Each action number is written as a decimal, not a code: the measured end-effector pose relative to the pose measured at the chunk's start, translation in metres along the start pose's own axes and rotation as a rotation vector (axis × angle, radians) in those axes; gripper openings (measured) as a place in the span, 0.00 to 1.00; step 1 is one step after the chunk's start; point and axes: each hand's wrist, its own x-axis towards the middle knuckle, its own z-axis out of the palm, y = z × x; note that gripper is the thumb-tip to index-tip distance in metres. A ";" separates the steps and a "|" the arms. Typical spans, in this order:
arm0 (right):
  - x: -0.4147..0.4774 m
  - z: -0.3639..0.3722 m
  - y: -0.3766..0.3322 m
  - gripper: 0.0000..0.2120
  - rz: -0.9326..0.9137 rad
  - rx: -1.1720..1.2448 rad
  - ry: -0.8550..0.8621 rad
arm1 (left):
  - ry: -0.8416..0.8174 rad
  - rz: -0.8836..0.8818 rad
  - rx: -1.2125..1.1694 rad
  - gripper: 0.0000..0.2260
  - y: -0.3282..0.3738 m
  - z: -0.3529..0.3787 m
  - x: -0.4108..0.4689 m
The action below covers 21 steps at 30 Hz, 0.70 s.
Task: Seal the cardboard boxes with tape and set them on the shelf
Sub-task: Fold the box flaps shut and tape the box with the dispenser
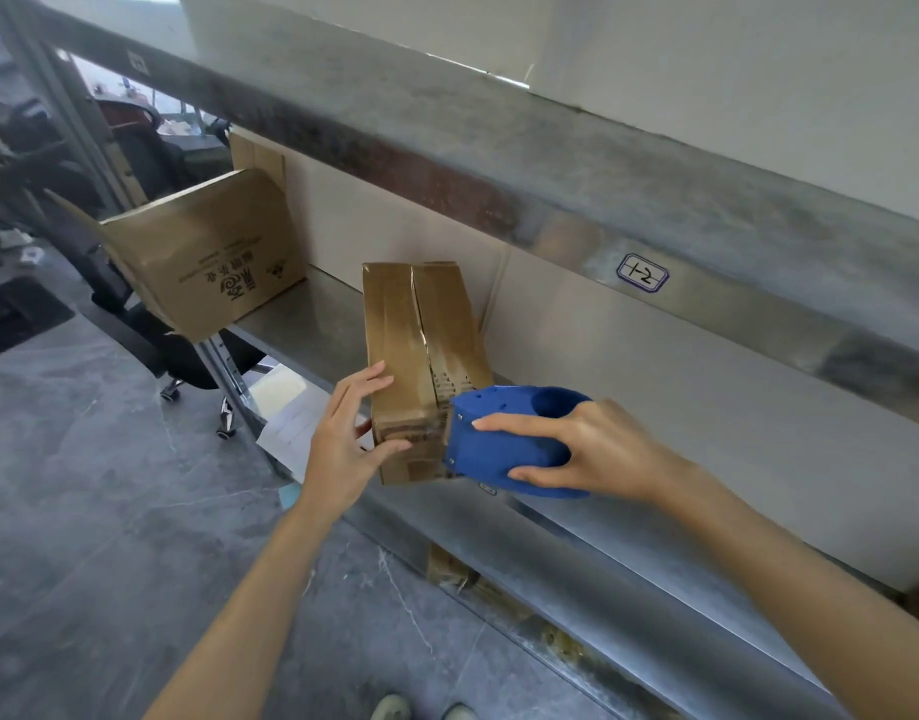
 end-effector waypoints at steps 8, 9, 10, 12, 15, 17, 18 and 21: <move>-0.023 -0.017 0.044 0.27 0.113 0.055 -0.018 | 0.004 -0.004 0.007 0.32 0.001 0.000 0.002; -0.032 -0.019 0.051 0.28 0.147 0.066 -0.021 | 0.006 -0.007 0.003 0.31 0.000 0.000 0.002; -0.040 -0.020 0.057 0.29 0.173 0.081 -0.029 | 0.001 -0.011 -0.003 0.31 0.001 0.001 0.002; -0.050 -0.019 0.063 0.29 0.200 0.100 -0.037 | -0.010 -0.017 -0.018 0.32 0.001 0.002 0.004; -0.051 -0.016 0.063 0.28 0.198 0.083 -0.047 | -0.019 -0.023 -0.011 0.32 0.003 0.002 0.005; -0.052 -0.015 0.067 0.28 0.193 0.082 -0.036 | -0.017 -0.021 -0.010 0.32 0.004 0.001 0.005; -0.054 -0.015 0.068 0.28 0.197 0.087 -0.033 | -0.018 -0.021 -0.008 0.32 0.004 0.001 0.005; -0.060 -0.017 0.069 0.29 0.213 0.089 -0.028 | -0.016 -0.030 -0.002 0.32 0.006 0.002 0.005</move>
